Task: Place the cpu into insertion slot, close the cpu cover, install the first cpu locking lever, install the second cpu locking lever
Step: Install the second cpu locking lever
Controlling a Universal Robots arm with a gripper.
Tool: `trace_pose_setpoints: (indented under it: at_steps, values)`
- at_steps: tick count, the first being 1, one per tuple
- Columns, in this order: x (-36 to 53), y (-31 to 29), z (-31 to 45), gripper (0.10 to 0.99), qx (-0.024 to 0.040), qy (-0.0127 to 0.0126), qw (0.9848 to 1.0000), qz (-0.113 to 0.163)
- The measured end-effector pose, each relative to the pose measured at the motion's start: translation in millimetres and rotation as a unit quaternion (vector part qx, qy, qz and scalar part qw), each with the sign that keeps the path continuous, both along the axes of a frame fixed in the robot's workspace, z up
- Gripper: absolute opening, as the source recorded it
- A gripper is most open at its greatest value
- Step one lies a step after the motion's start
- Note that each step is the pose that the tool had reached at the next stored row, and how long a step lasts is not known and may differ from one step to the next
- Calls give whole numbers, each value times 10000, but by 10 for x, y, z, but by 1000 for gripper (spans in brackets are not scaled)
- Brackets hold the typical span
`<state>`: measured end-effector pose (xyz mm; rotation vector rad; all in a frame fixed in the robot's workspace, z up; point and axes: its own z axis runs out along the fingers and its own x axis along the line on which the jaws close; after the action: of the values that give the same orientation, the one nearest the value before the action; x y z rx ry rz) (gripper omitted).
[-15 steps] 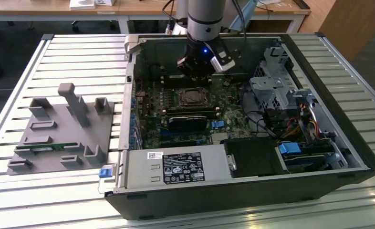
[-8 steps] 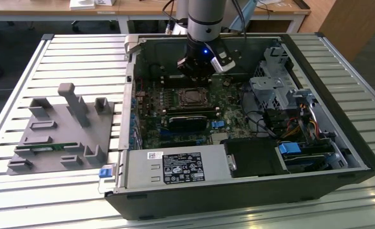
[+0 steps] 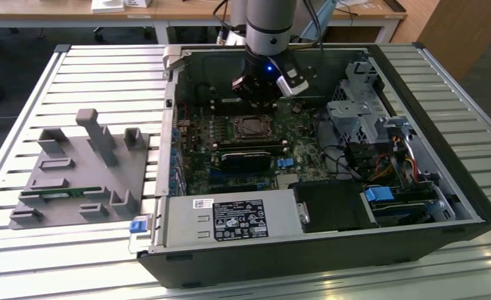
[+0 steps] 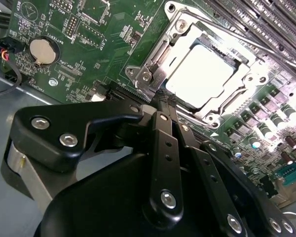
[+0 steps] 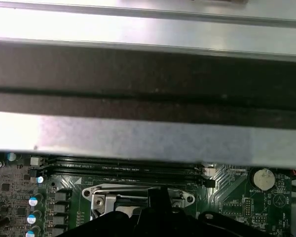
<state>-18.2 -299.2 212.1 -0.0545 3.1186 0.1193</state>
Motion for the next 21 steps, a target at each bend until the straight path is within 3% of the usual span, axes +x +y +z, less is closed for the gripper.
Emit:
trace_pose_setpoints:
  at_steps: [21]
  values:
    - [0,-95,-1,106,0,0,10000,0]
